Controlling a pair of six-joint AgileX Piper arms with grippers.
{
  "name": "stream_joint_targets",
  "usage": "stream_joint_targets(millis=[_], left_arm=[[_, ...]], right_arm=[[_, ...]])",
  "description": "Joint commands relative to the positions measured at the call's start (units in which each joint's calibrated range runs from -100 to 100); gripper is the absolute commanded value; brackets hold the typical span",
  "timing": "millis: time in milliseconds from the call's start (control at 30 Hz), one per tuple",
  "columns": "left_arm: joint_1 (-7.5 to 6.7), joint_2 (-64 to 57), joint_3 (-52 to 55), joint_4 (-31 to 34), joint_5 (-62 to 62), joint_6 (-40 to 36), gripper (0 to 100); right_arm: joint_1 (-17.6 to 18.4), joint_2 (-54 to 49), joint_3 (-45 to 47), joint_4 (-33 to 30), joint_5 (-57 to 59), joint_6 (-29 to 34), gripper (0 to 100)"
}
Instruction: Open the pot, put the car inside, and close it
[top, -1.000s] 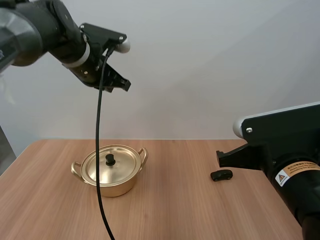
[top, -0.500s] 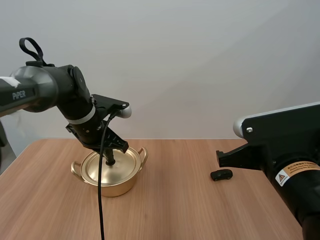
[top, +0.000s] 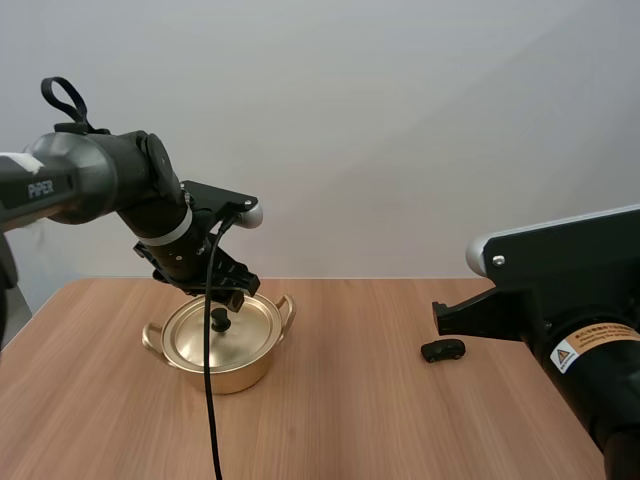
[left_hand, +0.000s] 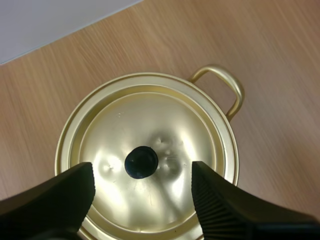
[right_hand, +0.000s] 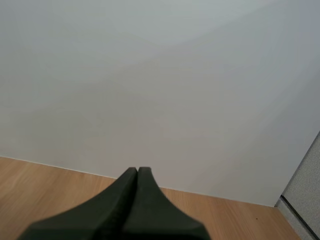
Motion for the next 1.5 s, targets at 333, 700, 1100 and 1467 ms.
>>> stream_joint_targets(millis=[333, 700, 1100, 1467], left_arm=[[0.04, 6.50, 0.05, 1.38, -5.24, -0.89, 93], [0.04, 8.96, 0.05, 1.17, -7.65, -0.71, 90], [0.04, 9.09, 0.05, 0.42, -8.86, -0.71, 45], [0.04, 9.09, 0.05, -1.90, -8.34, -0.71, 0]], right_arm=[[-0.01, 0.00, -0.07, 0.28, 0.26, -0.01, 0], [-0.01, 0.00, -0.07, 0.28, 0.26, -0.01, 0], [-0.01, 0.00, -0.07, 0.28, 0.26, -0.01, 0], [-0.01, 0.00, -0.07, 0.28, 0.24, -0.13, 0]])
